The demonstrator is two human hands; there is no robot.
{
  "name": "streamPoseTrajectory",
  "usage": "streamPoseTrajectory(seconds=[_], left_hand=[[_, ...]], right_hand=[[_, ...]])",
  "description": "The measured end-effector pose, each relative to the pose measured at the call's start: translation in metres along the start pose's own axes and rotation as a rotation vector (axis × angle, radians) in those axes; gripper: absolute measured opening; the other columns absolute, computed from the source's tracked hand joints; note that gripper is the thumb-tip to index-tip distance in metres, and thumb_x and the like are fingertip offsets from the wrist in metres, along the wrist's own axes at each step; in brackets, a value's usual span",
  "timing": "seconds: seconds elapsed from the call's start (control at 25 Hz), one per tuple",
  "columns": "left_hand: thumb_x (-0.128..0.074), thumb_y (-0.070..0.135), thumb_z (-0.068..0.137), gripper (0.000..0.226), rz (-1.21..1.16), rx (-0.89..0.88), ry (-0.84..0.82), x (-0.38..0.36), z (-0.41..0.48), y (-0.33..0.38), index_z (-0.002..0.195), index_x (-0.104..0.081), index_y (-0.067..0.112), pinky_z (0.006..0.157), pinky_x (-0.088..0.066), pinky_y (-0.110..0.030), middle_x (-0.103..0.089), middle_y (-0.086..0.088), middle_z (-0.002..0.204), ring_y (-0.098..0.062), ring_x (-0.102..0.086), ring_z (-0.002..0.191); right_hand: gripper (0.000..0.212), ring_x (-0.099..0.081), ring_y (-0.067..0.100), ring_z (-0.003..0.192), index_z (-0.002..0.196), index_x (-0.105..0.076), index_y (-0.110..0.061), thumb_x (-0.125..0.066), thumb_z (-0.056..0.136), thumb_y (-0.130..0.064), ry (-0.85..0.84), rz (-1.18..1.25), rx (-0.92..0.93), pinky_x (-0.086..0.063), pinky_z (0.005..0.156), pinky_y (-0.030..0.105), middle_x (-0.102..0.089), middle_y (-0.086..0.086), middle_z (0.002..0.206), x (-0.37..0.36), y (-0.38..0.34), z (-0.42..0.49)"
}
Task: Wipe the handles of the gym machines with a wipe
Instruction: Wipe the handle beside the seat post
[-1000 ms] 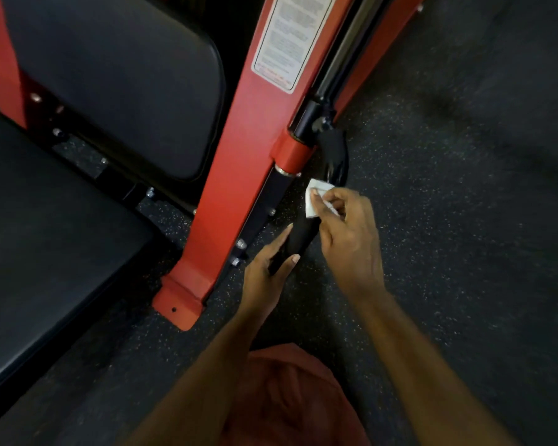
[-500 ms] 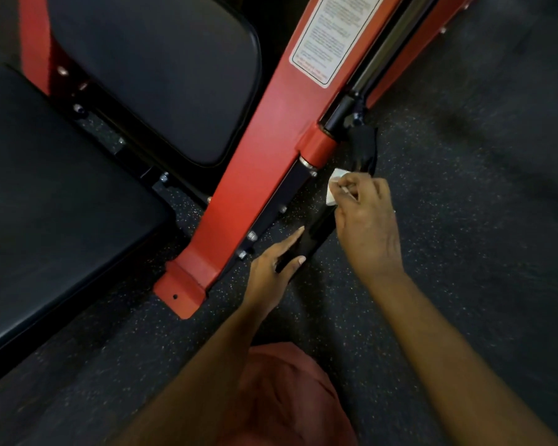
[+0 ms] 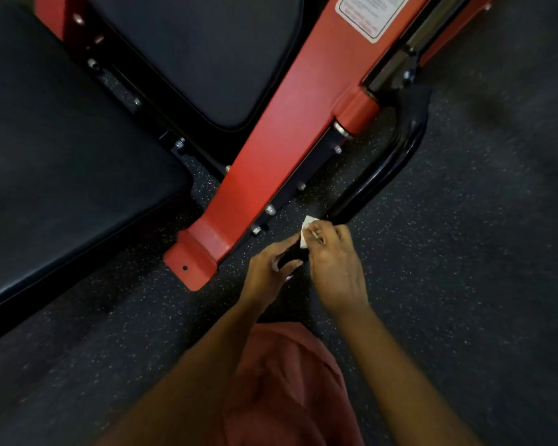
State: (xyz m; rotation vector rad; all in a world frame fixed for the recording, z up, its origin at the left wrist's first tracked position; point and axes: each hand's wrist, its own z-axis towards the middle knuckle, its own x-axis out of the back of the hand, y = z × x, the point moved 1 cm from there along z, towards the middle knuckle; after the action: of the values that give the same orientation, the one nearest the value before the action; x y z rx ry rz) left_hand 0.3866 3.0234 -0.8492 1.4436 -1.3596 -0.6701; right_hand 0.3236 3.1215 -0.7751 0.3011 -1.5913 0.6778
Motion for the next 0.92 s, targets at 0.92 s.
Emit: streamPoseTrajectory(seconds=[0.92], left_hand=[[-0.063,0.010,0.086,0.050,-0.087,0.237,-0.023,0.036,-0.032,-0.036,0.133,-0.048,0.013,0.107,-0.040,-0.033,-0.054,-0.006,0.134,-0.013,-0.049,0.124]], right_hand=[[0.049,-0.061,0.027,0.075,0.096,-0.068,0.002,-0.083,0.049,0.004,0.031,-0.042,0.066,-0.052,0.050,0.025,-0.067,0.010,0.094,-0.042,-0.020,-0.021]])
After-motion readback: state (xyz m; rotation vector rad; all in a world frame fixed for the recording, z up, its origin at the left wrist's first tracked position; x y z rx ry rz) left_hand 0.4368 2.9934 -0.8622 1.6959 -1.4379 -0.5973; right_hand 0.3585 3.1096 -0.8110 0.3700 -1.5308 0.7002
